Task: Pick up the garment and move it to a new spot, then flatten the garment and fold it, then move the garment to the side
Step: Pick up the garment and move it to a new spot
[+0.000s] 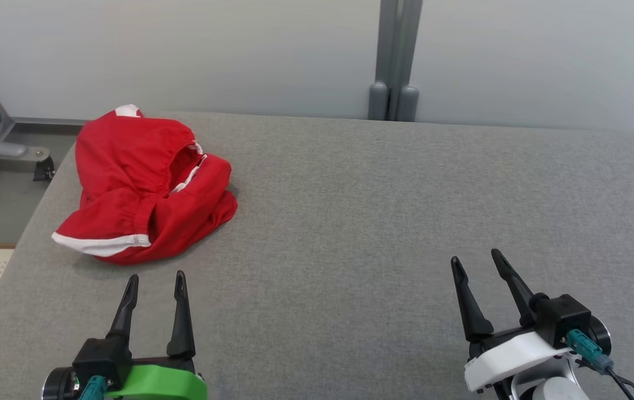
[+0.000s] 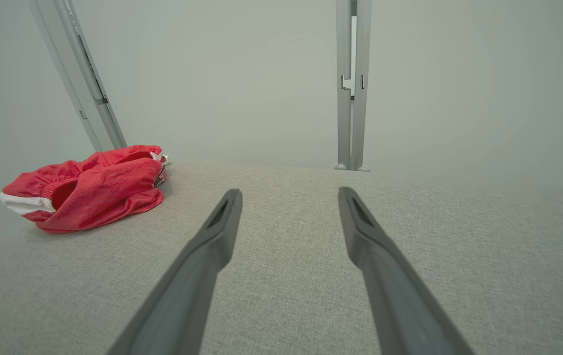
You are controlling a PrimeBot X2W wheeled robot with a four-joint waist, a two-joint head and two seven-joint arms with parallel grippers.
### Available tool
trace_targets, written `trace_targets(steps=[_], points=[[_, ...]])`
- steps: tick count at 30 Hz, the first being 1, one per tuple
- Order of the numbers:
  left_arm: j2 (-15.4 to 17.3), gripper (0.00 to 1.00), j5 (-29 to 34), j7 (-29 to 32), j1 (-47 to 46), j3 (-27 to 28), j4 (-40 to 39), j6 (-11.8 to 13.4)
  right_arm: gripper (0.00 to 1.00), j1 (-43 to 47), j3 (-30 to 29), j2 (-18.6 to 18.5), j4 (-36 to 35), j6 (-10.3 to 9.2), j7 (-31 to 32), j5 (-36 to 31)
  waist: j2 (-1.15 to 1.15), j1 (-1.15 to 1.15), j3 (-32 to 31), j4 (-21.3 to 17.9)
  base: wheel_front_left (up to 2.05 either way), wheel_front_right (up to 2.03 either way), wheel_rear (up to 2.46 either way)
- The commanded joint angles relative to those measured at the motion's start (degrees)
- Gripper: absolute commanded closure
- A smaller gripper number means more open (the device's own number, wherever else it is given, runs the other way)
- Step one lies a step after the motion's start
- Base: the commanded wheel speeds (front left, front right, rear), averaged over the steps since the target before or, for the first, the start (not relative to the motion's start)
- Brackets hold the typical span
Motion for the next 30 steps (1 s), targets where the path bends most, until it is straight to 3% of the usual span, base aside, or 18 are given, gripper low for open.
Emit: trace_targets(steps=[1, 16, 30], points=[[0.3, 0.00, 0.5, -0.2, -0.2, 0.2, -0.2, 0.2, 0.00, 0.1, -0.1, -0.2, -0.1, 0.03, -0.2, 0.3, 0.00, 0.00, 0.1, 3.2, 0.00, 0.00, 0.00], [0.3, 0.00, 2.1, -0.1, 0.5, 2.4, -0.5, -0.3, 0.00, 0.5, 0.2, -0.2, 0.4, 0.03, -0.2, 1.5, 0.00, 0.00, -0.1, 12.1, 0.00, 0.00, 0.00], [0.3, 0.00, 2.1, -0.1, 0.5, 2.4, -1.2, 0.2, 0.00, 0.9, -1.0, -0.2, 0.2, 0.03, -0.2, 0.7, 0.00, 0.00, 1.6, 16.4, 0.00, 0.00, 0.00]])
